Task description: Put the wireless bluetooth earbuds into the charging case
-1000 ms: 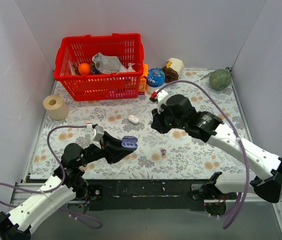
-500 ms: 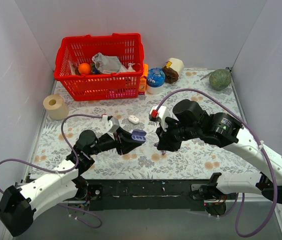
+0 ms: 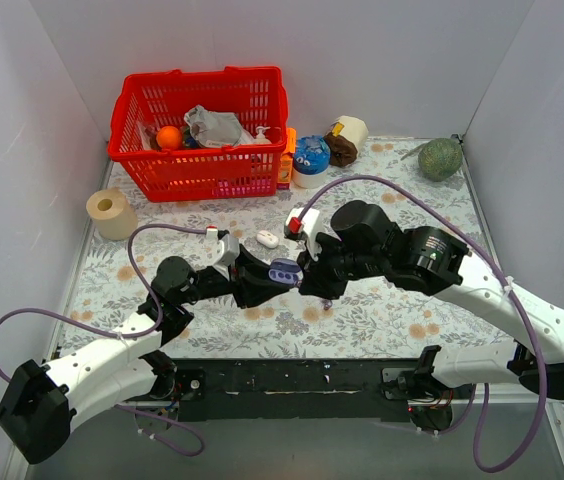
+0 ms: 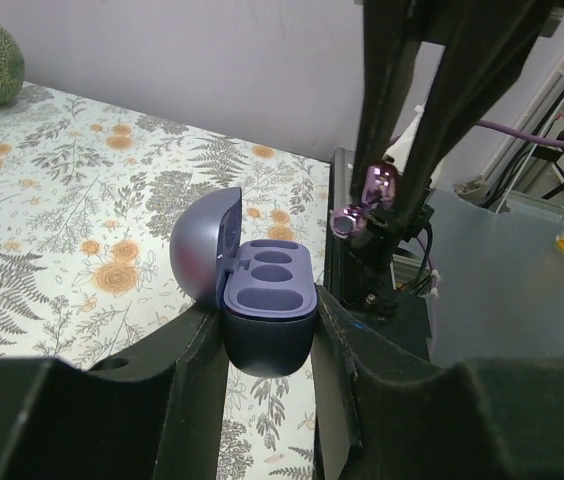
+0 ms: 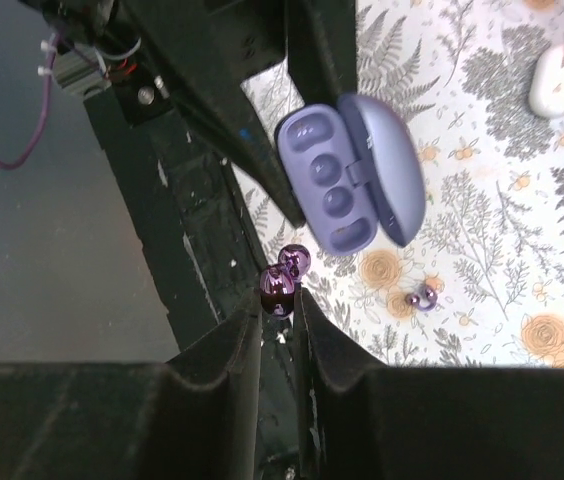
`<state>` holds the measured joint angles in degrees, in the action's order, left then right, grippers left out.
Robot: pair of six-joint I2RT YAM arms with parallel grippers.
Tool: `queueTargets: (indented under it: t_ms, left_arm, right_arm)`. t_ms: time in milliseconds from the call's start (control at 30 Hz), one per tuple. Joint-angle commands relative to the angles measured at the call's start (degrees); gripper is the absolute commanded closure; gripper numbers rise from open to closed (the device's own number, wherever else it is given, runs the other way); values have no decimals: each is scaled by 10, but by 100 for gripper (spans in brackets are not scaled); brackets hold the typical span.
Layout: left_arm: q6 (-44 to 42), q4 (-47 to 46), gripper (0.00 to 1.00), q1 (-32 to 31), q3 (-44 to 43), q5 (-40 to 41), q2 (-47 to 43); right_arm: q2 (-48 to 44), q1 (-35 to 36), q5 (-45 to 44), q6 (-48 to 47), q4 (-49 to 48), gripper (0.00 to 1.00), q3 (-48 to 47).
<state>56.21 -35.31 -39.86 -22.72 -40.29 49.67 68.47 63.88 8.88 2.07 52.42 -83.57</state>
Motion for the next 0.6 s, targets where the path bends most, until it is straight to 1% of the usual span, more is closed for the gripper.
queueTargets:
  t_ms: [0, 367, 567]
  left_arm:
    - [7, -34, 100, 0, -7, -22, -8]
    - [6, -22, 100, -1, -5, -33, -28]
    - [13, -30, 100, -1, 2, -34, -27]
  right_arm:
    - [6, 3, -30, 14, -72, 99, -26]
    - [66, 7, -43, 0, -42, 99, -80]
    - [89, 14, -65, 0, -22, 99, -116]
